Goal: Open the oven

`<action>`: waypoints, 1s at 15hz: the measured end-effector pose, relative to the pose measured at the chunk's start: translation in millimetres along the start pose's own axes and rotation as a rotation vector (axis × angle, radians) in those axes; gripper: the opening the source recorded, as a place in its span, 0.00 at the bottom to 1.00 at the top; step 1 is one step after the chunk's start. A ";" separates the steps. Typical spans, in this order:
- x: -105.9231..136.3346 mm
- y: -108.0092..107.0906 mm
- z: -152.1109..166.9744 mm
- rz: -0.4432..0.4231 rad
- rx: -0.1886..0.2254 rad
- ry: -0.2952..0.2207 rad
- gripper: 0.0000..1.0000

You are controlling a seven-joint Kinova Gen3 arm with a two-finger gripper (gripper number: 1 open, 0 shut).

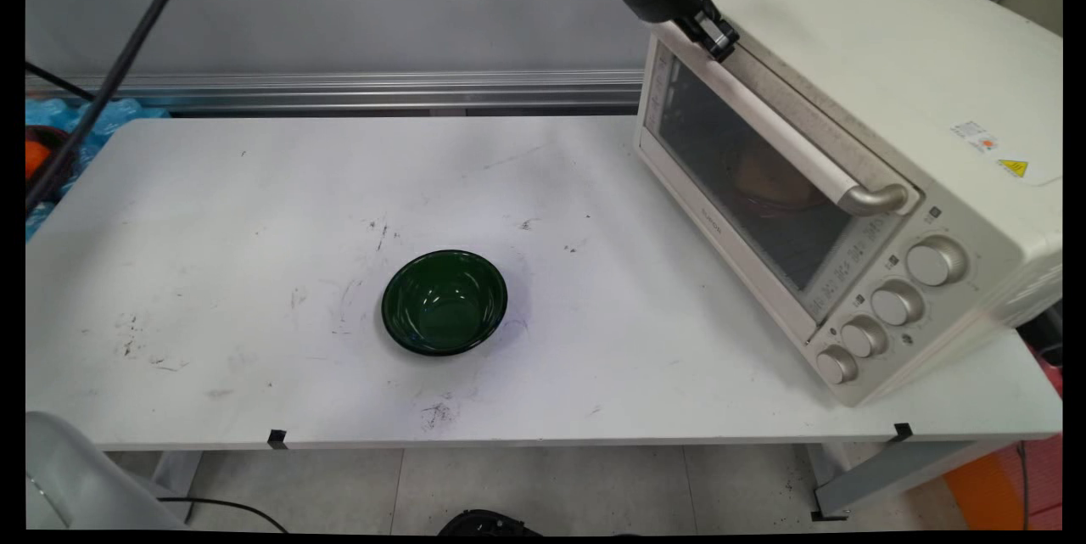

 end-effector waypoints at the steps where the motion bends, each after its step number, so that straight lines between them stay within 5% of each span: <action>1: -0.9 0.5 3.9 -0.001 0.001 -0.006 0.00; 15: -22.9 -3.2 11.3 -0.015 0.015 -0.065 0.00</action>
